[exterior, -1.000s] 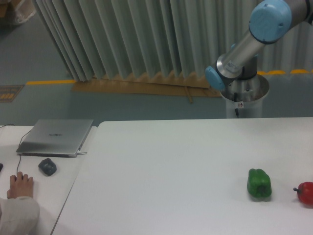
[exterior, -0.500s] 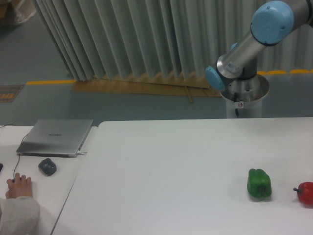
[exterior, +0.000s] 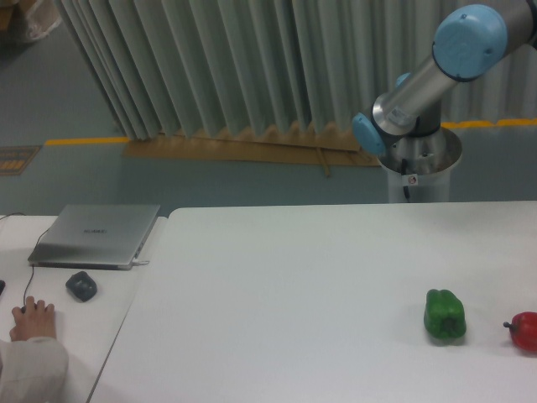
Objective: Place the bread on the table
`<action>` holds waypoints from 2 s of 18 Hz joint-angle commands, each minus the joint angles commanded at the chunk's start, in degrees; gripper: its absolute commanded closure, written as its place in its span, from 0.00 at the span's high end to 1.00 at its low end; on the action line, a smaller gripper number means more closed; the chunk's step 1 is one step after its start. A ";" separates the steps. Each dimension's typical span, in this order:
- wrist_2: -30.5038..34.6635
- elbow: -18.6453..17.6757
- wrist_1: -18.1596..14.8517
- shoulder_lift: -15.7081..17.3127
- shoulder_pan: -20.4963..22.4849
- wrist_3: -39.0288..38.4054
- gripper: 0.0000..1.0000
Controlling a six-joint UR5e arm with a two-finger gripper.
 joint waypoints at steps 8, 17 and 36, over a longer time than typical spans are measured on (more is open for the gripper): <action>-0.44 0.00 -8.87 3.78 0.00 -0.70 0.32; -2.72 0.44 -18.46 7.82 0.18 -0.79 0.32; -9.84 -0.26 -32.52 13.19 -1.67 -0.70 0.31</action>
